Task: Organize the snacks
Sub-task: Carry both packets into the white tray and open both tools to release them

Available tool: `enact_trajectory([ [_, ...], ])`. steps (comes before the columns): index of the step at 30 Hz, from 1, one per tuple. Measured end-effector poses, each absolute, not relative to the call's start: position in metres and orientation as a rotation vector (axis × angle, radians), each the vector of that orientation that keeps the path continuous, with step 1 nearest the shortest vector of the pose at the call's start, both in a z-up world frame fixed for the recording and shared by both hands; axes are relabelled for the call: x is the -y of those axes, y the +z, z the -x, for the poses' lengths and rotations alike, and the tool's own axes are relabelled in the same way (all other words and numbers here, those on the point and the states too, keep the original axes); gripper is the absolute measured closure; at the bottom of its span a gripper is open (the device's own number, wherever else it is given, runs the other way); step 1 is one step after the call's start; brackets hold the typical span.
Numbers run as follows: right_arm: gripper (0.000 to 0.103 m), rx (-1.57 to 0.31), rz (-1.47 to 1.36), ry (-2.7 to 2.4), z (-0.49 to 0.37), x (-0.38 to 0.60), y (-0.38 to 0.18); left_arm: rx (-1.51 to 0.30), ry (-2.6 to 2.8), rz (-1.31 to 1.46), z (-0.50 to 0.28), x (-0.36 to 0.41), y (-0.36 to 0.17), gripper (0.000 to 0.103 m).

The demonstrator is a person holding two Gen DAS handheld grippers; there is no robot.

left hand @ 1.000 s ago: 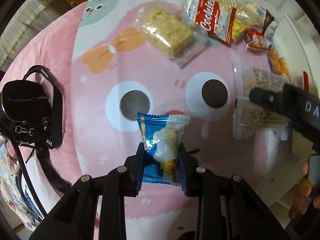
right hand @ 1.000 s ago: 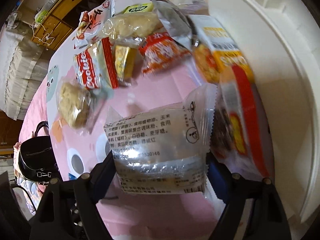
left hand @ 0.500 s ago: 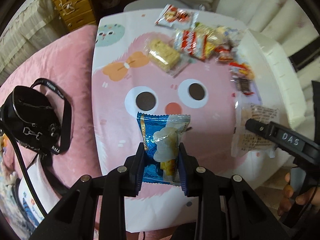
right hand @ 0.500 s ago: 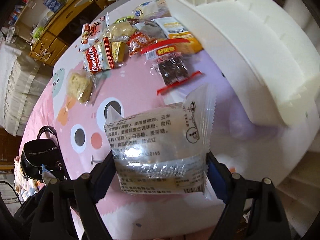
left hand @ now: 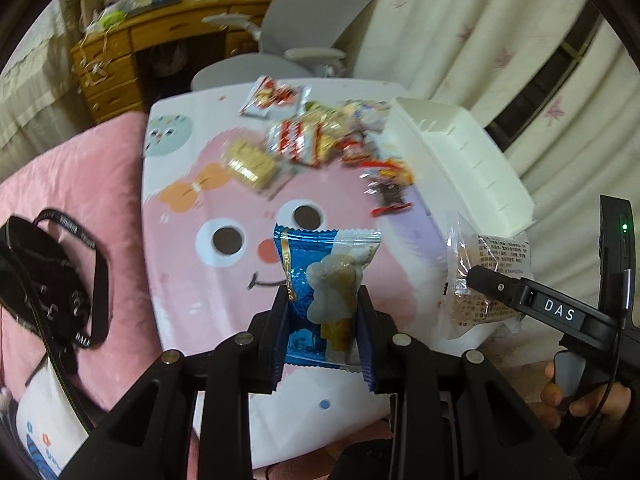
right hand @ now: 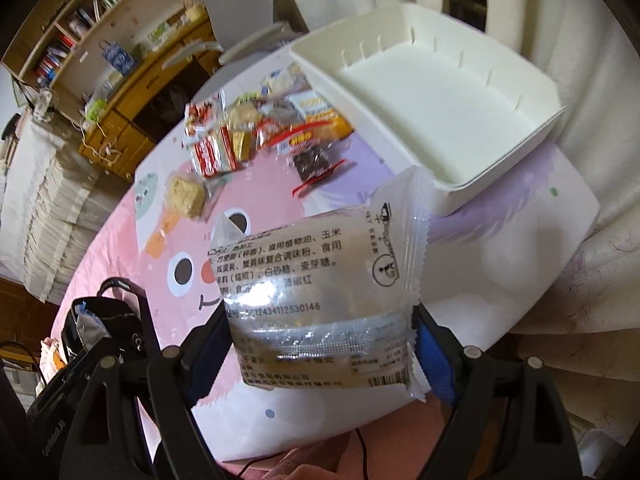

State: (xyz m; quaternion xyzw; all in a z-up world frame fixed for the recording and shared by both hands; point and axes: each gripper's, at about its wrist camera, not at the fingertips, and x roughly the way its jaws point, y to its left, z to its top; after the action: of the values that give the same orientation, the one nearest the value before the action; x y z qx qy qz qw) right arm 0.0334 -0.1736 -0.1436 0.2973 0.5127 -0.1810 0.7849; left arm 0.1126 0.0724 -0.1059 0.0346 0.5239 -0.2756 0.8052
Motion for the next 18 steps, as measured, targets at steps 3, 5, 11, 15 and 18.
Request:
enact_trajectory([
  [3,0.019,-1.061,-0.644,-0.391,-0.024,0.186,-0.134,-1.083,-0.617,-0.07,-0.111,-0.059,-0.096,0.075],
  [5,0.019,-1.033,-0.636,-0.388,-0.02,0.196,-0.128,-1.059,-0.621,-0.067,-0.111,-0.046,-0.089,0.075],
  [11,0.019,-0.989,-0.578,-0.343,-0.017,0.239,-0.112,-1.036,-0.627,-0.04,-0.116,0.003,-0.081,0.075],
  [15,0.019,-0.977,-0.518,-0.306,-0.018,0.268,-0.105,-1.041,-0.619,-0.042,-0.118,0.042,-0.081,0.075],
  [18,0.019,-0.971,-0.482,-0.285,-0.022,0.293,-0.099,-1.031,-0.622,-0.045,-0.12,0.074,-0.08,0.075],
])
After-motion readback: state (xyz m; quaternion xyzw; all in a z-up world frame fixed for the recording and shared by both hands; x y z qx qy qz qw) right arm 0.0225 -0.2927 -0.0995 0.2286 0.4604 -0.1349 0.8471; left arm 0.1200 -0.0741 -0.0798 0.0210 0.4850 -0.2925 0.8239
